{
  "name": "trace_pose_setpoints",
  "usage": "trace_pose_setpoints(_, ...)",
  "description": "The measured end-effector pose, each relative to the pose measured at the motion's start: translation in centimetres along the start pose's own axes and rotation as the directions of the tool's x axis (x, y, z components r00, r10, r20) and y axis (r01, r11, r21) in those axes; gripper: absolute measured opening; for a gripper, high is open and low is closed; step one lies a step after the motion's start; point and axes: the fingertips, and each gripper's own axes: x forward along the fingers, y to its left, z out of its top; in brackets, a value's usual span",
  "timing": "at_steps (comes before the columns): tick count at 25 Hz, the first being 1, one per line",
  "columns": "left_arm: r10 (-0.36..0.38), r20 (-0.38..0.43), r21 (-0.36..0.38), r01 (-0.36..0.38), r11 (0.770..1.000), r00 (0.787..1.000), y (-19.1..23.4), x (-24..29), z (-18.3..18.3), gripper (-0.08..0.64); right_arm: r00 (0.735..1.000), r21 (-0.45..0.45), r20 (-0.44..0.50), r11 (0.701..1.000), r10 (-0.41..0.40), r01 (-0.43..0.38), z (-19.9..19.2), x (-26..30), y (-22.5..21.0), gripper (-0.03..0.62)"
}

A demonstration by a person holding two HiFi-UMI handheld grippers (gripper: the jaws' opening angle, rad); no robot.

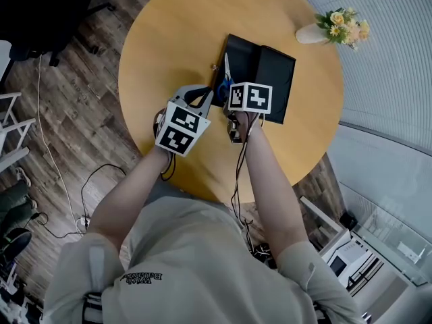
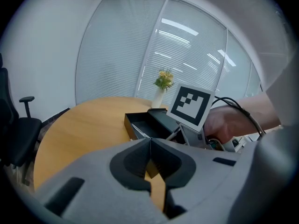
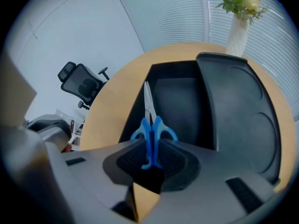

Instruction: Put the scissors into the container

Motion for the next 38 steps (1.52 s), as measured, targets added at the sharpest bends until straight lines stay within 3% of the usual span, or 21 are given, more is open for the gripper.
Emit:
trace_pose_setpoints(7,0.006,-0.025,0.01,-0.006,1.0,1.0,-0.6,-0.6,-0.4,0.023,0.993,-0.008,-0.121,1.0,-0.015,0.014,-0.3,1.3,-0.3,0.094)
trace_pose_setpoints(14,0.007,-0.03,0.011,-0.007,1.0,1.0,-1.6,-1.2,-0.3,0.023,0.985,-0.032,-0.171,0.999,-0.009,0.004,-0.1,2.0,-0.6,0.094)
trace_pose_setpoints(30,0.005,-0.079,0.034,-0.003,0.999,0.997,-4.0,-3.5,-2.0,0.023,0.987,-0.029,-0.157,0.998,0.047,-0.052,0.2,1.6,0.0,0.098)
trace_pose_setpoints(35,0.022,-0.065,0.042,-0.019,0.999,0.998,-4.1,-4.4,-1.5,0.023,0.99,0.007,-0.104,0.996,0.092,-0.092,0.1,0.7,0.1,0.098)
trace_pose_setpoints(38,0.04,-0.048,0.053,-0.038,0.998,0.998,-3.9,-5.2,-0.4,0.023,0.995,-0.032,-0.053,0.995,0.09,-0.092,0.3,-0.8,0.2,0.098)
